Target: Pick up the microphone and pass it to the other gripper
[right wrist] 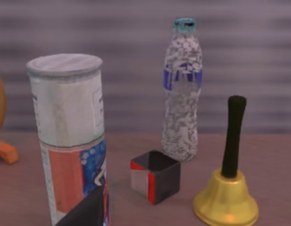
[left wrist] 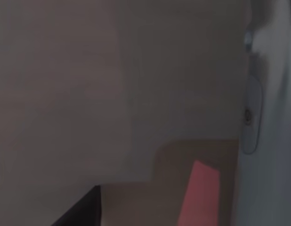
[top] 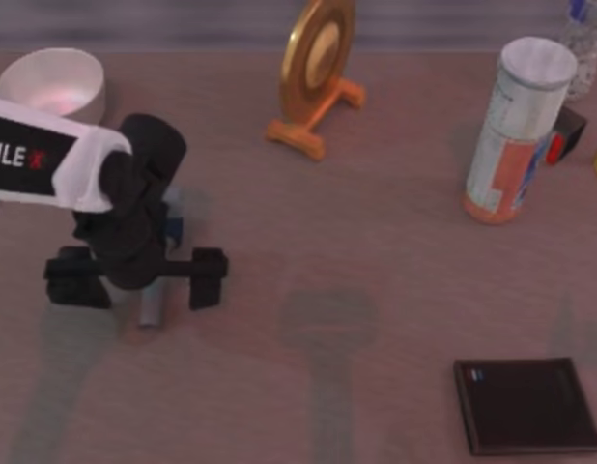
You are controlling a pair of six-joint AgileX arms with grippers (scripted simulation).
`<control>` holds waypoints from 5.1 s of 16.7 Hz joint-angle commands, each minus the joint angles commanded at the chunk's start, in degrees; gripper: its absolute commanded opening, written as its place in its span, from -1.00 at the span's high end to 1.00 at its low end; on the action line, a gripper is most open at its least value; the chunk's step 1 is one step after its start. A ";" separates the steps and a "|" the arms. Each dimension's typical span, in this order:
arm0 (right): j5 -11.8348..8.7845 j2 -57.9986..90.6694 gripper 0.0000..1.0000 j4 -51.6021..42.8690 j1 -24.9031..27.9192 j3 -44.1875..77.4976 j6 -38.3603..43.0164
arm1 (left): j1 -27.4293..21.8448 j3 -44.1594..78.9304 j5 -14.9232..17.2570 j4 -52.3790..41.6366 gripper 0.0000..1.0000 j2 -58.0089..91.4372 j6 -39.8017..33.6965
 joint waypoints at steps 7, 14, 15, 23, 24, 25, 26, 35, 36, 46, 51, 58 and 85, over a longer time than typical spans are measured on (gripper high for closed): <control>0.00 0.00 -1.00 0.00 0.00 0.00 0.00 | 0.02 -0.17 0.00 0.41 -0.55 0.34 0.02; 0.00 0.00 -1.00 0.00 0.00 0.00 0.00 | 0.02 -0.17 0.00 0.41 0.51 0.34 0.02; 0.00 0.00 -1.00 0.00 0.00 0.00 0.00 | 0.02 -0.17 0.00 0.41 0.66 0.34 0.02; 0.00 0.00 -1.00 0.00 0.00 0.00 0.00 | 0.02 -0.17 0.00 0.41 1.00 0.34 0.02; 0.00 0.00 -1.00 0.00 0.00 0.00 0.00 | 0.02 -0.17 0.00 0.41 1.00 0.34 0.02; 0.00 0.00 -1.00 0.00 0.00 0.00 0.00 | 0.02 -0.17 0.00 0.41 1.00 0.34 0.02; 0.00 0.00 -1.00 0.00 0.00 0.00 0.00 | -0.21 0.97 0.25 -0.43 1.00 -2.11 -0.04; 0.00 0.00 -1.00 0.00 0.00 0.00 0.00 | 0.34 -3.52 8.21 19.94 1.00 -5.70 4.45; 0.00 0.00 -1.00 0.00 0.00 0.00 0.00 | 0.51 -4.77 9.89 24.39 1.00 -6.66 5.40; 0.00 0.00 -1.00 0.00 0.00 0.00 0.00 | 2.26 -18.49 27.56 73.06 1.00 -19.03 15.72; 0.00 0.00 -1.00 0.00 0.00 0.00 0.00 | 2.82 -21.56 31.61 82.20 1.00 -23.59 18.41; 0.00 0.00 -1.00 0.00 0.00 0.00 0.00 | 0.35 -21.05 29.19 81.85 1.00 -23.89 18.56; 0.25 13.14 -1.00 6.79 8.97 7.42 0.03 | -16.52 -19.72 11.29 79.00 1.00 -27.96 18.48</control>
